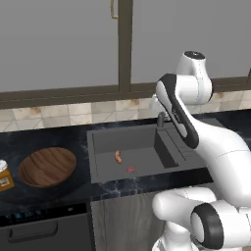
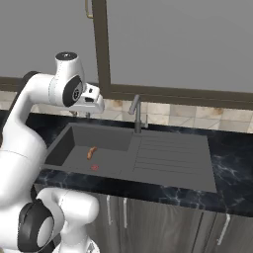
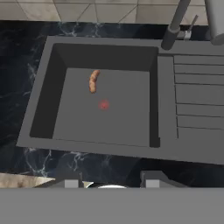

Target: Pick the potato from the sink and place it in the bowl. Then pick the bowl and place it in the microwave. Then close the microwave door and press the start button.

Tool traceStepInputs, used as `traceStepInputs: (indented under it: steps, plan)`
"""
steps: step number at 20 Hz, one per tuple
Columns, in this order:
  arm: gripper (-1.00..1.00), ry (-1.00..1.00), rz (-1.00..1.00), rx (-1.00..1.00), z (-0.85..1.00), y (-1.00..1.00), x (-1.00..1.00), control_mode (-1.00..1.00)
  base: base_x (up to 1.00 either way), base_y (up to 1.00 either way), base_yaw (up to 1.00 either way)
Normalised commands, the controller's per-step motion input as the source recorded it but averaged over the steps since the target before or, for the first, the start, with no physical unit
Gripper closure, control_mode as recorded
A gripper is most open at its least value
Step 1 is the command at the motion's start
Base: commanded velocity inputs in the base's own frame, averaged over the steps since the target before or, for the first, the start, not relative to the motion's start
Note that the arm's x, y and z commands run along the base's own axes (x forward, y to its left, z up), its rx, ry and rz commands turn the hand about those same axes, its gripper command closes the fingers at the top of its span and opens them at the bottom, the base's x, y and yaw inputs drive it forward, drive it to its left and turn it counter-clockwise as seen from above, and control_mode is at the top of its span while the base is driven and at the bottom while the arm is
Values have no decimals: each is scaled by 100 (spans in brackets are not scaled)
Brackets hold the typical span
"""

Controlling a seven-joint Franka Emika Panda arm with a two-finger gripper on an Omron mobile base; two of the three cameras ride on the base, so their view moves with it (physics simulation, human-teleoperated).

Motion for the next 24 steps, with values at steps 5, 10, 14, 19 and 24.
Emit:
traceStepInputs:
  steps: [5, 10, 14, 19, 24]
  plan:
    - [-100, 0, 0, 0, -10, 1, -23, -100, 0, 0, 0]
    - [-100, 0, 0, -1, -86, 39, -13, -100, 0, 0, 0]
    - [-100, 0, 0, 0, -98, 59, 17, -100, 0, 0, 0]
    - [-100, 0, 0, 0, -88, 33, 50, -100, 0, 0, 0]
    - [-100, 0, -2, -3, -64, 27, 66, -100, 0, 0, 0]
